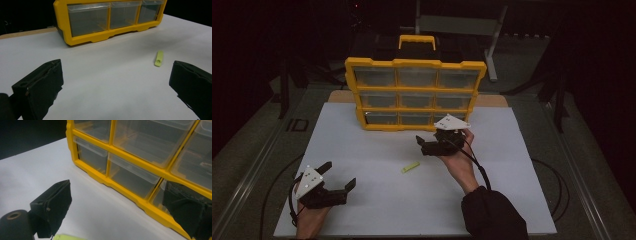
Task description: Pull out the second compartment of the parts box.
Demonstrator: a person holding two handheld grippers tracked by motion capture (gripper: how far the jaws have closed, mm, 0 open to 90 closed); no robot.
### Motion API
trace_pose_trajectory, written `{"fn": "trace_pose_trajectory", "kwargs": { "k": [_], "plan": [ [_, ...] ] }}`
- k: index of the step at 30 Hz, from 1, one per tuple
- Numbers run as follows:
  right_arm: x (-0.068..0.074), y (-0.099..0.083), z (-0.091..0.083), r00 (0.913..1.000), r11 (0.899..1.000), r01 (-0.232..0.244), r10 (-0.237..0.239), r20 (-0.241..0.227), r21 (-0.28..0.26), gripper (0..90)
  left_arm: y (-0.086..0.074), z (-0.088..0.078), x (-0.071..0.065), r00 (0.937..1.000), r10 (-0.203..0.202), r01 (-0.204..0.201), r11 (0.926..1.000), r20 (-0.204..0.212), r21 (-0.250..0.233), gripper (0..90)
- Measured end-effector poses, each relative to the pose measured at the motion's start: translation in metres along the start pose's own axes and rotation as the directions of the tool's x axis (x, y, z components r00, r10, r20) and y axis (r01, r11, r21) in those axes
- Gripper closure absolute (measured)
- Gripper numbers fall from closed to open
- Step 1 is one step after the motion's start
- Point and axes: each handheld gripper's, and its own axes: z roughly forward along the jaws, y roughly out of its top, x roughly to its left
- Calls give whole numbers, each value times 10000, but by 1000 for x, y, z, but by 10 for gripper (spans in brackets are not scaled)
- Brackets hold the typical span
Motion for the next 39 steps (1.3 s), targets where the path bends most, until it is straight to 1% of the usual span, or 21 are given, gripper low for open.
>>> {"fn": "trace_pose_trajectory", "kwargs": {
  "k": [3,6,7,8,11,12,17,20,22,25,27,30,33,35,36,37,39],
  "plan": [
    [1,3,5,9999,9997,158,-158,-22,174,86,0,0,0,10000,25,-25,10000,15,26,3],
    [1,4,6,9998,9996,214,-213,-21,198,86,0,0,0,10000,31,-31,10000,22,24,3],
    [2,8,9,9993,9990,379,-378,-14,242,86,0,1,0,10000,38,-38,10000,20,32,3],
    [2,9,10,9991,9988,428,-428,3,219,86,0,1,0,10000,43,-43,10000,21,35,3],
    [2,12,13,9989,9985,477,-478,15,279,86,0,0,0,10000,34,-34,10000,17,-3,3],
    [2,14,16,9983,9978,577,-579,59,322,86,0,0,0,10000,33,-33,10000,12,5,3],
    [3,19,22,9974,9968,711,-716,108,376,86,0,0,0,10000,38,-38,10000,27,-11,3],
    [4,22,27,9957,9946,893,-904,200,533,86,0,0,0,10000,35,-35,10000,35,-18,3],
    [3,25,31,9931,9916,1106,-1129,307,676,86,0,0,0,10000,16,-15,10000,45,-38,3],
    [4,26,34,9915,9894,1211,-1244,380,801,87,0,0,0,10000,40,-40,10000,42,-7,3],
    [5,29,37,9878,9852,1439,-1486,460,932,86,0,0,0,10000,43,-43,10000,49,-4,3],
    [5,30,38,9866,9840,1514,-1562,467,935,86,0,0,0,10000,23,-23,10000,50,-32,3],
    [6,35,42,9782,9748,1918,-1992,580,1143,86,0,0,0,10000,43,-43,10000,57,-3,3],
    [6,35,42,9782,9748,1918,-1992,580,1143,86,0,0,0,10000,25,-25,10000,67,-19,3],
    [6,35,43,9764,9729,1979,-2064,631,1200,87,0,0,0,10000,41,-41,10000,77,9,3],
    [6,38,46,9722,9681,2134,-2237,693,1312,86,0,0,0,10000,39,-39,10000,78,5,3],
    [4,40,48,9705,9667,2172,-2288,765,1357,87,0,0,0,10000,24,-24,10000,79,-21,3]
  ]
}}
